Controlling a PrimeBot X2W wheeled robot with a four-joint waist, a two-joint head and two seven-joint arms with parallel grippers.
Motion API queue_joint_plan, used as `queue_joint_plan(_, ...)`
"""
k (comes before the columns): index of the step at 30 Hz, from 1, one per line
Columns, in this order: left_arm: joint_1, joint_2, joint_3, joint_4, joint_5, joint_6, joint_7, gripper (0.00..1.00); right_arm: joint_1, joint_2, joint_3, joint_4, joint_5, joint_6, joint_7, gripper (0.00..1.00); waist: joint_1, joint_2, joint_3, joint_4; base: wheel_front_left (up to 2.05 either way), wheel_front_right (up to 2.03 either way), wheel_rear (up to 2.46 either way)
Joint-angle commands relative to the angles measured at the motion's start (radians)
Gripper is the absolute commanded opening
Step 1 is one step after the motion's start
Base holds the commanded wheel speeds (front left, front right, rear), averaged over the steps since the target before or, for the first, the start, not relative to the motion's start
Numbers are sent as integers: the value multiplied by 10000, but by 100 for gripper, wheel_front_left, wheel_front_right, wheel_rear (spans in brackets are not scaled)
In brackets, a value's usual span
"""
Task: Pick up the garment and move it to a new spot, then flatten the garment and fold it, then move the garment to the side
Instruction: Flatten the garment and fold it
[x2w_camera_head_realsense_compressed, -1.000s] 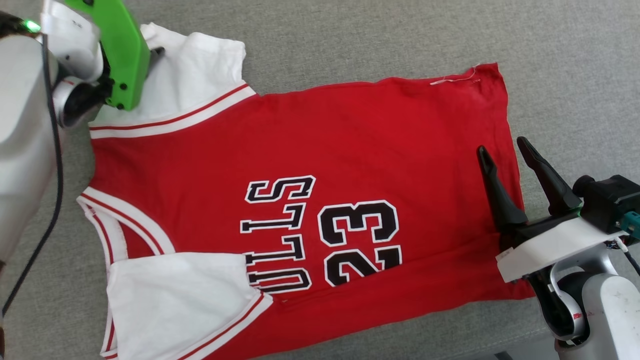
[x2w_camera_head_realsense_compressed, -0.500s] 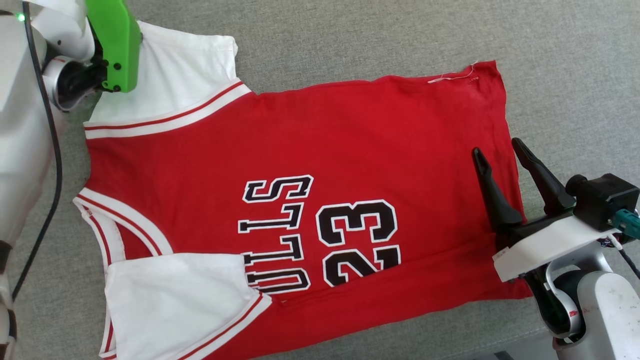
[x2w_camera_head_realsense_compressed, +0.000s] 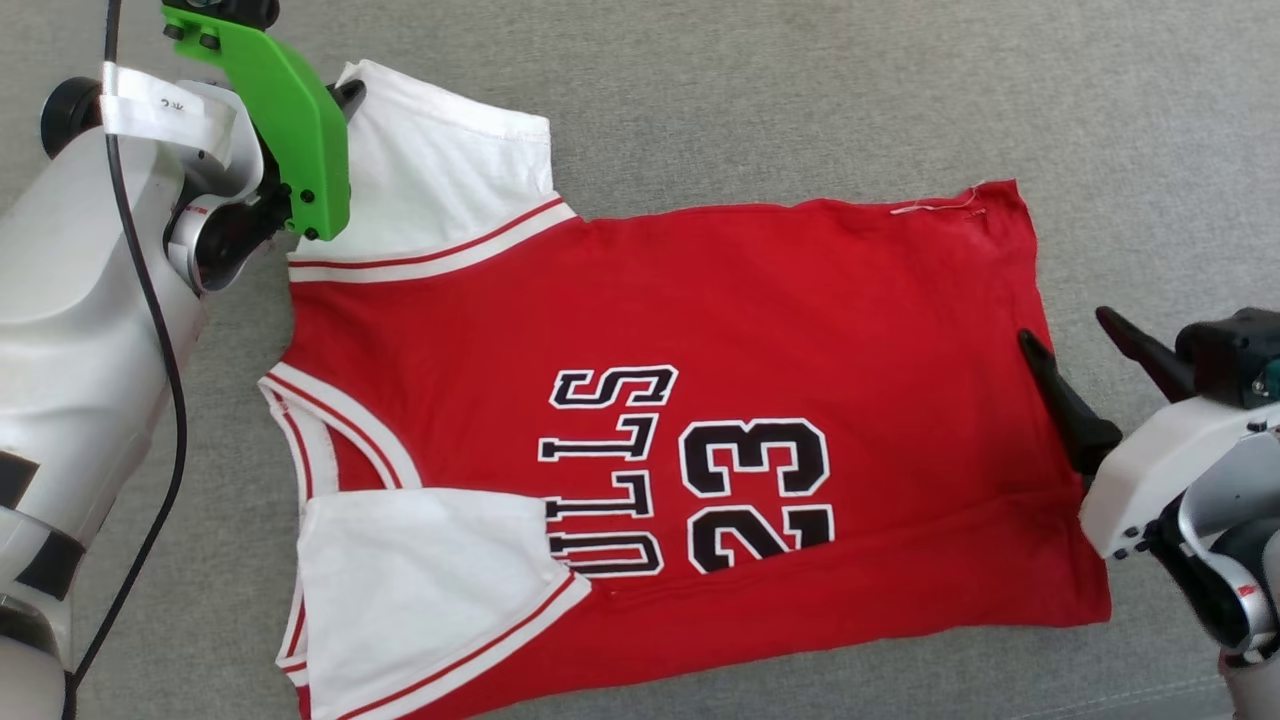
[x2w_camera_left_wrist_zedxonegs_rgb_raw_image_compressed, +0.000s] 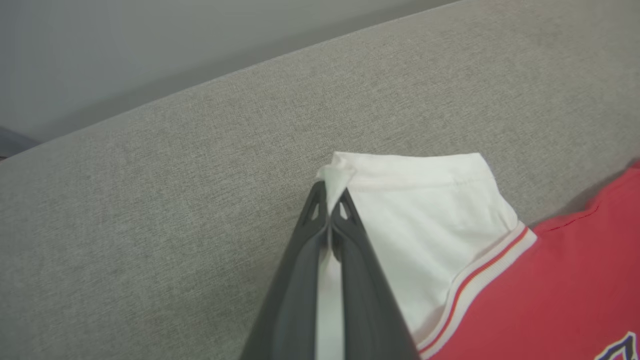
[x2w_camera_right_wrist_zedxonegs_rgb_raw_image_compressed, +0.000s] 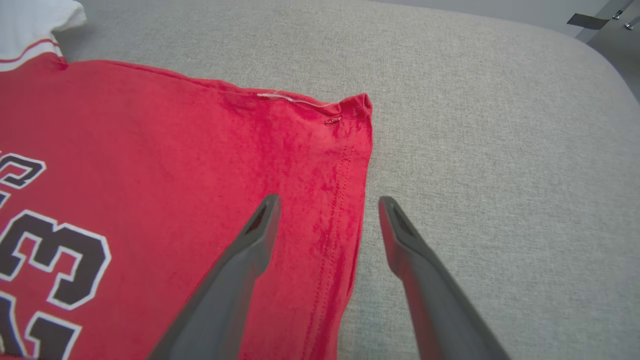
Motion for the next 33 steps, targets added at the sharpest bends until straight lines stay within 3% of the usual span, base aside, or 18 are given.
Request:
queue_joint_plan(1, 217, 136, -55, -269, -108, -26, -101, 0, -399, -230, -29, -27, 184, -7, 479, 100, -1, 0, -229, 456, 0, 0, 0)
queue_joint_plan(6, 496, 490, -78, -1537, -89, 56, -272, 0, -1198, -934, -84, 297, 502, -7, 2268, 100, -1, 0, -87, 913, 0, 0, 0)
queue_joint_plan(14, 1285, 1109, -119, -4629, 15, 1035, -94, 0, -2810, -1557, -171, 1455, 1069, -7, 4474, 100, -1, 0, 323, 1577, 0, 0, 0)
queue_joint_plan(20, 1666, 1479, -138, -6276, 145, 1659, 30, 0, -3724, -1809, -16, 2389, 945, -7, 4977, 100, -1, 0, 568, 1867, 0, 0, 0)
queue_joint_plan(31, 2013, 1675, -134, -7373, 121, 2038, 9, 0, -3962, -1978, 1030, 3540, 1033, -7, 5049, 100, -1, 0, 781, 2182, 0, 0, 0)
queue_joint_plan(32, 2046, 1673, -135, -7373, 102, 2040, -12, 0, -3921, -1990, 1139, 3660, 1111, -7, 5080, 94, -1, 0, 772, 2198, 0, 0, 0)
queue_joint_plan(33, 2072, 1672, -134, -7362, 90, 2041, -34, 0, -3904, -1998, 1207, 3726, 1163, -7, 5066, 45, -1, 0, 761, 2208, 0, 0, 0)
